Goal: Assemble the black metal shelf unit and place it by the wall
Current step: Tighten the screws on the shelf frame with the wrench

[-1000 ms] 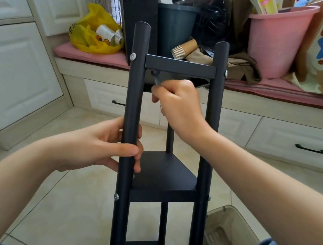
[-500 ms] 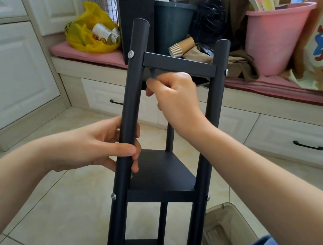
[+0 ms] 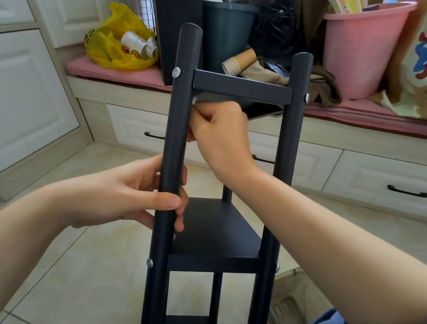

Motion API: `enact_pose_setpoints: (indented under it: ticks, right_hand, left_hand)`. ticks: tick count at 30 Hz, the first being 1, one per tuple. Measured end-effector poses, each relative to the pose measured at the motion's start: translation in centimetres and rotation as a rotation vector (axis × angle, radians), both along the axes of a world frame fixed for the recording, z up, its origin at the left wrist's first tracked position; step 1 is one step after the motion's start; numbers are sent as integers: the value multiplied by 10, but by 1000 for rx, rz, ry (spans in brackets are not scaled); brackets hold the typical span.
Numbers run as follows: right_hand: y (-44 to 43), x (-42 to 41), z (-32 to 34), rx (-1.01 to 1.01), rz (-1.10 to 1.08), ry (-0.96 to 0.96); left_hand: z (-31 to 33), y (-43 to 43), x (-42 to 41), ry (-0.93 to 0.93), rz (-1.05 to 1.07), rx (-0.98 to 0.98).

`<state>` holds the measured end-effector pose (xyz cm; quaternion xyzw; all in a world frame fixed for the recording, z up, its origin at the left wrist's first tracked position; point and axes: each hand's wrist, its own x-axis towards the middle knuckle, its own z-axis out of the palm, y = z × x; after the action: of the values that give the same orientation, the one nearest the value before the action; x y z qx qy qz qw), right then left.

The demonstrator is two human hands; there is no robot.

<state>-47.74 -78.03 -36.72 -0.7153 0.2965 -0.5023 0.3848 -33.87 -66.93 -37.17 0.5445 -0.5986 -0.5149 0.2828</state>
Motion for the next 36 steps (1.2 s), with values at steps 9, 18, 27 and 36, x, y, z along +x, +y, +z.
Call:
enact_pose_setpoints:
  ticks: [9,18,27,36]
  right_hand:
    - [-2,14,-5,-41,-56,-44]
    - [-3,3,0,-7,-39,12]
    - [-1,-35,2,-11,-28,237]
    - [-4,-78,-2,-185,-185,353]
  left_hand:
    - [2,0,-2,-6,7,-9]
    - [2,-3,-6,0,69,-12]
    - [-3,-8,-5,-6,183,-49]
    - [-5,-9,1,37,210,-53]
